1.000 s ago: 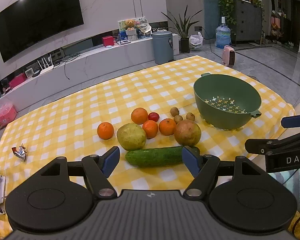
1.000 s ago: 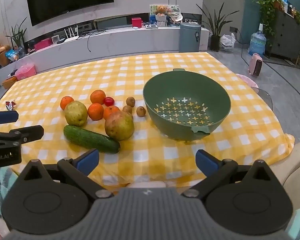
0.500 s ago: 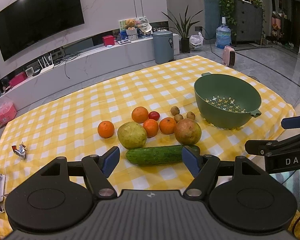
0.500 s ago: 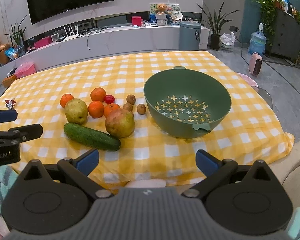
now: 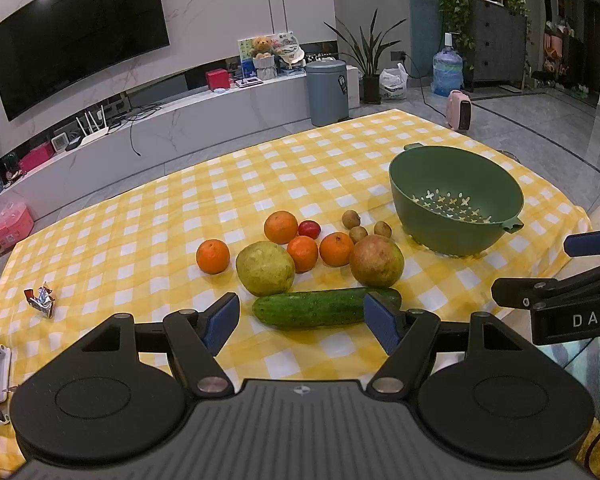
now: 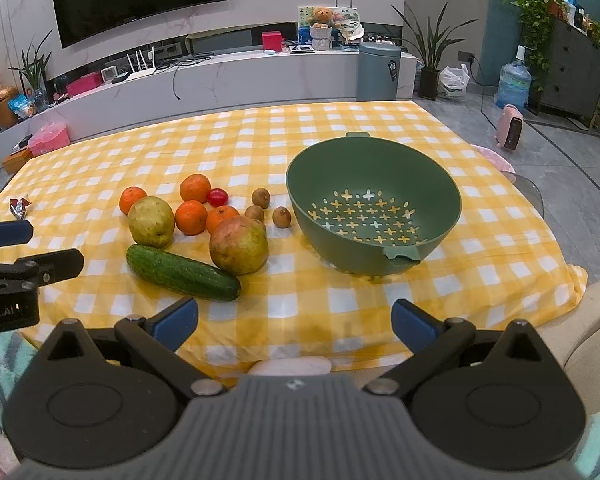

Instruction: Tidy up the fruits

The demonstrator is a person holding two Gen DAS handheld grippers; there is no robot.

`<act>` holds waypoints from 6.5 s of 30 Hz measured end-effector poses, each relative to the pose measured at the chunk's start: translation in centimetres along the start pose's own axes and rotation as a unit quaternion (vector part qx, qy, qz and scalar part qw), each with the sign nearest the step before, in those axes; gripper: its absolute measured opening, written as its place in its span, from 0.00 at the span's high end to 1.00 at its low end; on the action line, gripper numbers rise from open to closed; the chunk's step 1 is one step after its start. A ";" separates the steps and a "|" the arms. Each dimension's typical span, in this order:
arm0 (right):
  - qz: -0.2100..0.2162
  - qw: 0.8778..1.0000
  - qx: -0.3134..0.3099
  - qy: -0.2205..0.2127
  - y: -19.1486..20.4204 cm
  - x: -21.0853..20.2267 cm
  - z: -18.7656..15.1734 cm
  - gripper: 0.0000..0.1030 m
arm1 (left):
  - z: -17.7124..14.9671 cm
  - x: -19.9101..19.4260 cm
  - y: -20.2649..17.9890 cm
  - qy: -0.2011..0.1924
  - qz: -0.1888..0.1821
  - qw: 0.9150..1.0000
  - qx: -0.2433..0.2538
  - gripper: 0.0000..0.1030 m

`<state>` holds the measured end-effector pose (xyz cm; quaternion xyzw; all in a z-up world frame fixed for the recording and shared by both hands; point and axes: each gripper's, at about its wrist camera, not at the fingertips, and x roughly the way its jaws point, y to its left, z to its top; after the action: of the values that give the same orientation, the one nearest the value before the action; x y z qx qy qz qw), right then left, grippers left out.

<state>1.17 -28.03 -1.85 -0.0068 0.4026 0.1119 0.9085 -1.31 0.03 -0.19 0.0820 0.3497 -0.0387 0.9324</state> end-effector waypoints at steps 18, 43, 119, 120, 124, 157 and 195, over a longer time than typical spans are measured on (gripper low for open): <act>-0.001 1.000 0.000 0.004 -0.1 0.1 -0.3 0.04 | -0.3 0.0 0.1 0.002 -0.001 1.000 -0.002 0.19; 0.009 1.000 0.001 0.013 0.4 0.9 -0.1 0.04 | -0.8 0.8 1.0 0.014 -0.006 1.000 -0.006 0.20; 0.116 0.990 0.059 0.060 2.2 16.5 4.7 0.40 | 2.8 18.4 7.7 0.107 -0.048 0.986 -0.117 0.25; 0.121 0.989 0.058 0.055 2.1 16.1 4.9 0.40 | 3.0 18.0 7.7 0.104 -0.046 0.987 -0.116 0.25; 0.140 0.988 0.050 0.035 1.9 14.2 5.6 0.40 | 4.3 15.6 7.1 0.086 -0.047 0.989 -0.107 0.25; 0.147 0.973 -0.116 0.137 -13.8 16.9 11.1 0.40 | 14.4 20.0 -12.8 0.181 -0.218 0.949 0.140 0.25; 0.170 0.939 -0.220 0.203 -12.7 17.3 10.9 0.26 | 13.7 25.7 -14.9 0.283 -0.203 0.923 0.165 0.18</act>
<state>22.99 -35.83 -8.17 -0.1607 0.5390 0.3463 0.7508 24.96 -17.46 -8.82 0.1698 0.5967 -0.2598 0.7400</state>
